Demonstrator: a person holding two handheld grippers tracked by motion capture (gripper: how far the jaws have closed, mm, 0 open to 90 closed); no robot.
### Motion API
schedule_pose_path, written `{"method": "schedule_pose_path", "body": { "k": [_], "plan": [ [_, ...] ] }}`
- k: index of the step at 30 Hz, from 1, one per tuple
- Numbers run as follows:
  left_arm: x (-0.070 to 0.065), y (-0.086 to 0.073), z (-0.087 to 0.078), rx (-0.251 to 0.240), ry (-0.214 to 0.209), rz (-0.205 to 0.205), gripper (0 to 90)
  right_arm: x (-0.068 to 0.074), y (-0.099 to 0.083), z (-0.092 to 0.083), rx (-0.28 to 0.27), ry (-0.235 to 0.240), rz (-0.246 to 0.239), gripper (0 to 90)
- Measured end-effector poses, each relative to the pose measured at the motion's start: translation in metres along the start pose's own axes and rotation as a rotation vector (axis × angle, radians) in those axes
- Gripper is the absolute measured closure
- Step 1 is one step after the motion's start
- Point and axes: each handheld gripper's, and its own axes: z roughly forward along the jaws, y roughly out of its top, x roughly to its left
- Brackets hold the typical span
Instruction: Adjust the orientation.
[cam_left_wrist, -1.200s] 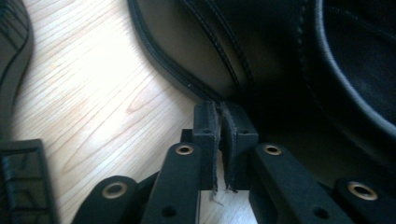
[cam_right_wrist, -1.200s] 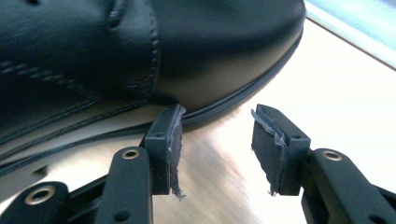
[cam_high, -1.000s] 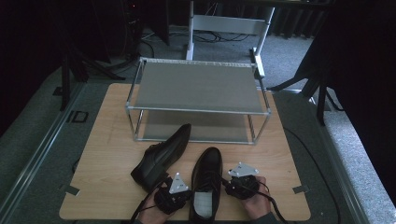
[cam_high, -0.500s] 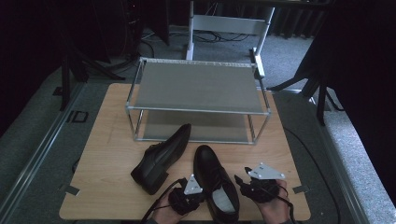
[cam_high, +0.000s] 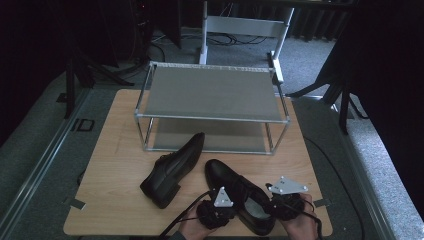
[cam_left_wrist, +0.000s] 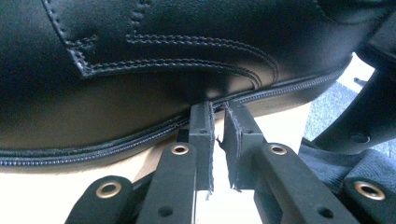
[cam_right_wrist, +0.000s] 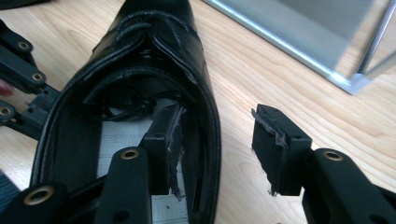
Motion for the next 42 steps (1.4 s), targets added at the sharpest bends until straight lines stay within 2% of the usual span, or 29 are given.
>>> {"method": "schedule_pose_path", "body": {
  "k": [1,6,8,11,13,16,23,25,27,28,30,31,32,33,34,35,36,37,41,42],
  "plan": [
    [0.0,0.0,0.0,0.0,-0.006,0.002,80.2,-0.004,0.003,0.002,0.012,-0.016,-0.007,52.3],
    [0.001,0.001,0.003,-0.011,-0.021,-0.011,79.0,-0.01,0.015,0.02,0.06,0.052,-0.05,57.9],
    [-0.001,0.003,0.007,-0.016,-0.019,-0.004,78.5,-0.012,0.018,0.027,0.074,0.061,-0.065,63.2],
    [-0.006,0.008,0.014,-0.014,-0.006,0.002,76.8,-0.013,0.02,0.03,0.08,0.059,-0.076,74.3],
    [-0.008,0.01,0.013,-0.004,0.0,0.01,76.1,-0.013,0.02,0.03,0.074,0.06,-0.097,76.7],
    [-0.007,0.007,0.005,-0.018,0.014,0.017,72.0,-0.017,0.019,0.03,0.063,0.103,-0.1,79.8],
    [0.014,-0.007,-0.038,-0.061,0.118,-0.021,66.8,-0.025,0.014,0.028,0.027,0.185,-0.075,83.3],
    [0.02,-0.01,-0.052,-0.071,0.137,-0.048,65.2,-0.027,0.014,0.027,0.038,0.196,-0.069,83.3],
    [0.024,-0.014,-0.067,-0.087,0.175,-0.058,64.6,-0.026,0.013,0.026,0.039,0.205,-0.066,83.4],
    [0.024,-0.014,-0.067,-0.087,0.175,-0.058,64.3,-0.026,0.013,0.026,0.039,0.205,-0.066,83.4],
    [0.033,-0.018,-0.096,-0.138,0.24,-0.092,63.2,-0.027,0.013,0.023,0.038,0.233,-0.066,83.6],
    [0.033,-0.018,-0.096,-0.138,0.24,-0.092,63.1,-0.027,0.013,0.023,0.038,0.233,-0.066,83.6],
    [0.036,-0.019,-0.104,-0.15,0.257,-0.101,63.0,-0.027,0.012,0.023,0.041,0.252,-0.078,83.9],
    [0.039,-0.02,-0.111,-0.161,0.274,-0.106,63.0,-0.027,0.012,0.023,0.041,0.252,-0.078,83.9],
    [0.048,-0.023,-0.124,-0.18,0.317,-0.125,63.0,-0.027,0.012,0.022,0.047,0.275,-0.082,83.9],
    [0.048,-0.023,-0.124,-0.18,0.317,-0.125,63.1,-0.026,0.011,0.022,0.05,0.285,-0.078,83.9],
    [0.058,-0.027,-0.137,-0.194,0.359,-0.152,63.1,-0.025,0.01,0.022,0.053,0.29,-0.07,83.9],
    [0.058,-0.027,-0.137,-0.194,0.359,-0.152,63.0,-0.025,0.009,0.021,0.05,0.297,-0.059,83.8],
    [0.075,-0.035,-0.162,-0.234,0.437,-0.202,62.9,-0.024,0.006,0.021,0.032,0.279,-0.038,83.4],
    [0.084,-0.039,-0.172,-0.247,0.468,-0.227,63.0,-0.023,0.006,0.021,0.03,0.278,-0.035,83.2]
  ]
}}
